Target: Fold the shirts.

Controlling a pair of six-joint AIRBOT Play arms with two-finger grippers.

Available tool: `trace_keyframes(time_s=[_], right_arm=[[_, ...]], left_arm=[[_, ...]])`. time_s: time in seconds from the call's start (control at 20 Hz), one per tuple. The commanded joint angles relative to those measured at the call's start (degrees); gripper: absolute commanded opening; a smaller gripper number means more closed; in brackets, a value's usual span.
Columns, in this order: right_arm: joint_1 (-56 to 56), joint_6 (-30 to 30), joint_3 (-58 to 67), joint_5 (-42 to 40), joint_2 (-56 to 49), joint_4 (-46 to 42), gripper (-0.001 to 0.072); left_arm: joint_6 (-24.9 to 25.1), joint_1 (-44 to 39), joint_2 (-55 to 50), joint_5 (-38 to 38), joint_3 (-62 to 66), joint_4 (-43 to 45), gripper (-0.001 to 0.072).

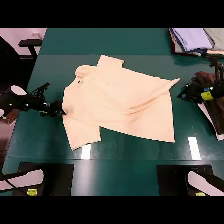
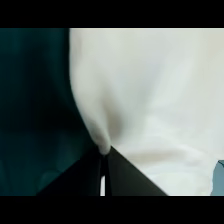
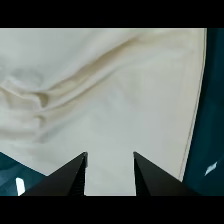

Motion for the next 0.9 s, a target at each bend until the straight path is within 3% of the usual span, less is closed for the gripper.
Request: trace_keyframes(time_s=[0.0, 0.1, 0.15, 0.2, 0.3, 0.35, 0.65, 0.7, 0.85], right_arm=[[-4.85, 0.07, -7.76, 2.67, 2.38, -2.01, 0.0335], [-8.41, 0.04, -15.04, 4.24, 4.15, -7.96, 0.0363], [-9.90, 0.00, -18.67, 4.66, 4.59, -10.34, 0.0494], [-11.15, 0.00, -21.68, 4.94, 4.52, -10.78, 0.0534], [-12.50, 0.02, -27.23, 3.43, 4.55, -9.77, 0.0510], [-12.41, 0.02, -29.53, 1.79, 4.55, -8.81, 0.0435], [-4.33, 0.02, -36.39, -6.08, 4.55, -0.13, 0.0425], [-2.47, 0.04, -36.35, -6.97, 4.55, 0.52, 0.0383], [2.05, 0.00, -35.43, -9.44, 4.57, 0.79, 0.0041]], left_arm=[[0.57, 0.02, 3.58, 0.20, 0.50, 0.15, 0.0025], [0.55, 0.02, 8.02, 0.15, 0.68, 1.99, 0.0025], [0.59, 0.02, 9.77, -0.09, 0.70, 2.14, 0.0025], [0.57, 0.00, 11.10, -0.66, 0.68, 2.14, 0.0025], [0.57, 0.00, 12.66, -2.71, 0.63, 2.14, 0.0025], [0.57, 0.00, 12.94, -3.50, 0.63, 2.12, 0.0025], [0.55, 0.00, 13.03, -3.61, 0.63, 1.88, 0.0025], [0.55, 0.00, 13.05, -3.67, 0.63, 1.88, 0.0025], [0.57, 0.00, 13.90, -4.28, 0.70, 1.88, 0.0024]])
